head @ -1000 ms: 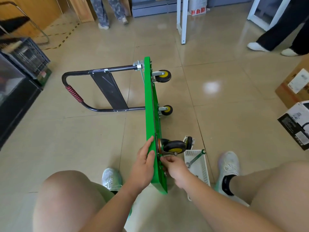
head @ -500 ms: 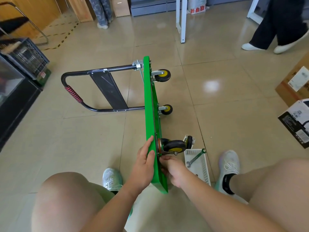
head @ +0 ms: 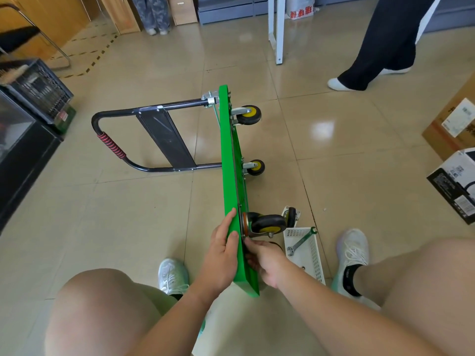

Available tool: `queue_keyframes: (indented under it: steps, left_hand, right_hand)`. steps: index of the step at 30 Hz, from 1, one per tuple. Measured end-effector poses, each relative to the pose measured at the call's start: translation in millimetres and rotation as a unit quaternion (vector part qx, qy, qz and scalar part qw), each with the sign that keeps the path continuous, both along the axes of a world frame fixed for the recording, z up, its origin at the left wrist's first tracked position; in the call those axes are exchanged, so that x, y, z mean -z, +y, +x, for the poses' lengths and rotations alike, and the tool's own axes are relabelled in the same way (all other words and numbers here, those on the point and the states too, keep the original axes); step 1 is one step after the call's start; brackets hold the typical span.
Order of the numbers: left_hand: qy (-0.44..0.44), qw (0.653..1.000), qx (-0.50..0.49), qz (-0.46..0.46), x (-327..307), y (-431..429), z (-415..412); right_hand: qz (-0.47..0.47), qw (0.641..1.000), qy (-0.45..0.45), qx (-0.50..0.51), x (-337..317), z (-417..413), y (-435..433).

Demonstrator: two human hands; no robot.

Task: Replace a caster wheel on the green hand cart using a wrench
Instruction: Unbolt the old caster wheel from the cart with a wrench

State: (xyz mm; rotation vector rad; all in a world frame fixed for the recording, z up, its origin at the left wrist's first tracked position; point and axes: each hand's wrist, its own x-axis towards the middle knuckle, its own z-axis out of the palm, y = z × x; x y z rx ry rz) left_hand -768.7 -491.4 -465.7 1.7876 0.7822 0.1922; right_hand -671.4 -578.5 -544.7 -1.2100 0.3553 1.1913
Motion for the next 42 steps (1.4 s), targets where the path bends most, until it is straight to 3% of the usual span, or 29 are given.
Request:
queue_keyframes:
  steps: [14,18,23,30,42]
  left_hand:
    - [0.004,1.000,-0.002,-0.006,-3,-2,0]
    - [0.002,1.000,-0.001,-0.004,-3,-2,-1]
    - [-0.001,1.000,-0.002,-0.012,-4,-3,-1]
    - [-0.004,1.000,0.002,-0.004,-5,-3,0]
    - [0.002,1.000,0.002,-0.001,-7,-4,0]
  right_hand:
    - [0.029,0.998,0.056,0.031,-3,-1,1]
    - [-0.004,0.999,0.018,0.031,-4,2,1]
    - [0.049,0.996,0.059,0.038,-8,1,-1]
    - [0.011,0.999,0.025,0.046,-7,-1,4]
    - [0.040,0.999,0.014,0.021,-6,0,-2]
